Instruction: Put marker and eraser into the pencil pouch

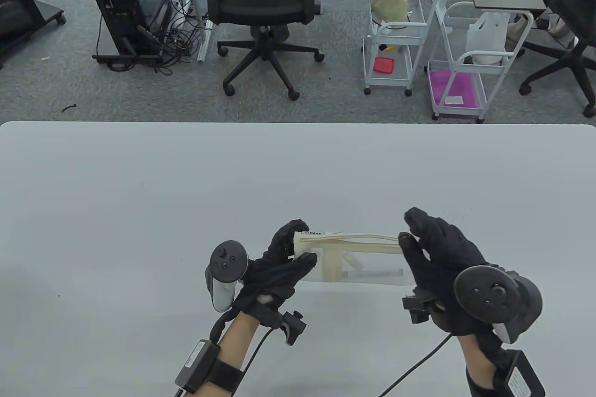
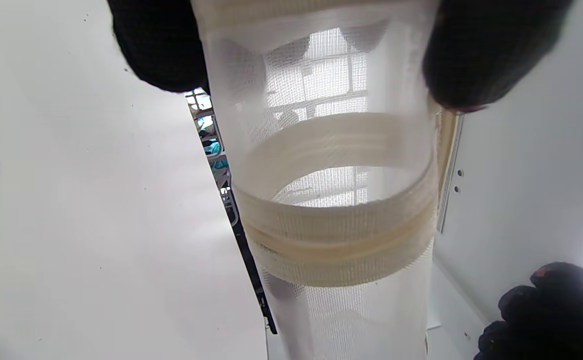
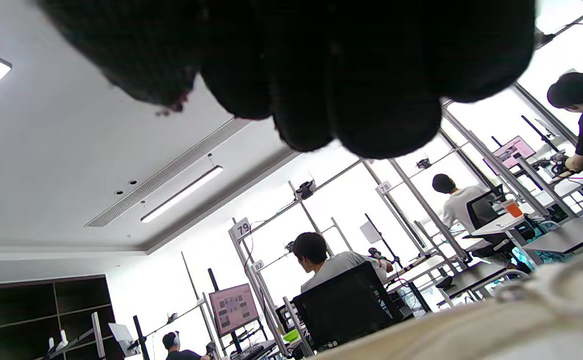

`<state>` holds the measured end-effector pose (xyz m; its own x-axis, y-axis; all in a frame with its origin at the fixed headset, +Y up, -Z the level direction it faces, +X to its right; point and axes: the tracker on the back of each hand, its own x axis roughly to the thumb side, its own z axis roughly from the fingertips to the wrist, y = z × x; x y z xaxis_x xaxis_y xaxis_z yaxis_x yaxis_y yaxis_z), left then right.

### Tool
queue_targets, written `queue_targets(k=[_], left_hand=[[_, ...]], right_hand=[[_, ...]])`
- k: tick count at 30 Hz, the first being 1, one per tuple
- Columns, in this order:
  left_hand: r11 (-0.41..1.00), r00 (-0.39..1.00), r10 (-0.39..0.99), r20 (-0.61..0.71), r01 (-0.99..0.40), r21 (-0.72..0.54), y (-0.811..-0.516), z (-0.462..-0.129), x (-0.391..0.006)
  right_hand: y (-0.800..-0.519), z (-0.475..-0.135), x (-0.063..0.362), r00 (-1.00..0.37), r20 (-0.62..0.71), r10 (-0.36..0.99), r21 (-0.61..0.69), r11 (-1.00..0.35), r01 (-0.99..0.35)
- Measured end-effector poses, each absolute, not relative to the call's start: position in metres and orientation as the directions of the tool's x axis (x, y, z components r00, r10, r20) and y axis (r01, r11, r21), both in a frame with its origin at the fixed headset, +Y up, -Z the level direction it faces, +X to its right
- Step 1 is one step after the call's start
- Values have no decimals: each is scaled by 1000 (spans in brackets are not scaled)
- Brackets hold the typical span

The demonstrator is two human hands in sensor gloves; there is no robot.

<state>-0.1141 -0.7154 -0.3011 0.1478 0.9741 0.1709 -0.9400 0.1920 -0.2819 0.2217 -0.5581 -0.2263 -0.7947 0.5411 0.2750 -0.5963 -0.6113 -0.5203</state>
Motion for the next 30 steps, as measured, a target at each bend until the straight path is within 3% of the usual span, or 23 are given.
queue_targets(k=[7,11,13,16,20,26,30], left_hand=[[187,144,975,171,-943,-274,-714,-302,-117],[184,142,976,167,-944,-272,-714,-302,-118],[185,143,976,165,-944,-273,-714,-302,-118],[183,142,976,162,-943,-278,-714,-302,-117],[182,139,977,164,-941,-287,-713,-301,-115],[171,135,981,143,-944,-283,-714,-301,-117],[222,190,972,139,-933,-282,-711,-302,-115]], right_hand=[[-612,-249,282,-671,174,721,-334,-598,-729],[-652,-266,295,-522,150,840,-73,-517,-853],[-676,-276,292,-404,170,899,145,-429,-892],[-698,-285,283,-258,118,959,323,-283,-903],[-707,-288,271,-85,112,990,363,-120,-924],[-713,-286,267,3,102,995,308,-28,-951],[-713,-287,269,-11,107,994,275,-41,-961]])
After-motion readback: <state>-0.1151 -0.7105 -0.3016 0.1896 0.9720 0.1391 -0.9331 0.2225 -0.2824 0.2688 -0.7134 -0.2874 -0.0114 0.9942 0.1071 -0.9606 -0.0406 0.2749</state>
